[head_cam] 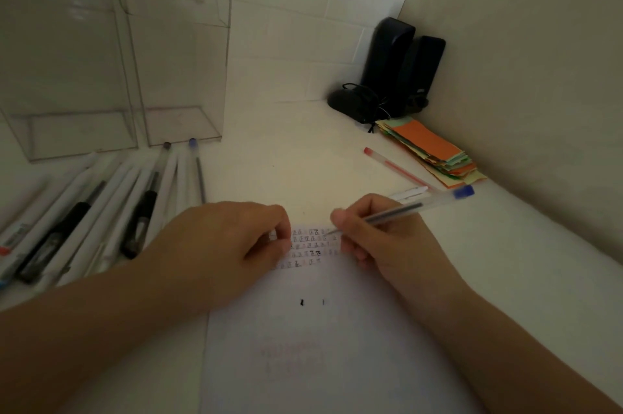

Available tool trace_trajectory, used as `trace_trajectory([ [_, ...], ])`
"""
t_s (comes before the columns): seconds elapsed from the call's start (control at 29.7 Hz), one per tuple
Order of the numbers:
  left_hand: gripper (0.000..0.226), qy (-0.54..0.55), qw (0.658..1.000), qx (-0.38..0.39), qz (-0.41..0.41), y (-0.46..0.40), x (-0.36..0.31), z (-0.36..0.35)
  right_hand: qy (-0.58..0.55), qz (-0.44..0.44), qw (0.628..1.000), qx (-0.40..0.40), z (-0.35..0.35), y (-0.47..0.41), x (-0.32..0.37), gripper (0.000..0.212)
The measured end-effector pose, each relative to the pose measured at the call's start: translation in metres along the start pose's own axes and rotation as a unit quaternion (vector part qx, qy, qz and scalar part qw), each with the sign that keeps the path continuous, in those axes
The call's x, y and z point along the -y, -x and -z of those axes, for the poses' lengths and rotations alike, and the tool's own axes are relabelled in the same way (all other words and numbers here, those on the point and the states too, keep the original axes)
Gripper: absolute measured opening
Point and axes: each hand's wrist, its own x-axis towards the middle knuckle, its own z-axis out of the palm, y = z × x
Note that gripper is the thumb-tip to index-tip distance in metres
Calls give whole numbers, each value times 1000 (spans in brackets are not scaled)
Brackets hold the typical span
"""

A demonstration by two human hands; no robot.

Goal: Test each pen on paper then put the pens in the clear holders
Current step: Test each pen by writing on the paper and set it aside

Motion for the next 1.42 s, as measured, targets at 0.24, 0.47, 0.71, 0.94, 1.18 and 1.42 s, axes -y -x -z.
trace_trajectory([
  [0.24, 6, -23, 1000, 0, 14, -2, -1, -2, 53, 63, 995, -49, -9, -5, -10, 36],
  [0.47, 7, -16, 1000, 0, 18, -2, 0, -3, 52, 89, 994, -37, -10, -5, -9, 36],
  [0.71, 9, -11, 1000, -4, 15, -2, 3, -4, 92, 116, 988, -36, -12, -3, -11, 35],
  [0.94, 8, -11, 1000, -1, 13, -2, 3, -4, 92, 108, 990, -28, -10, -5, -12, 34],
  [1.18, 8, -22, 1000, 2, 11, -2, 2, -3, 82, 112, 990, -25, -10, -5, -14, 29],
  [1.42, 8, -7, 1000, -3, 4, -1, 2, -2, 88, 119, 989, -24, -10, -4, -14, 31],
])
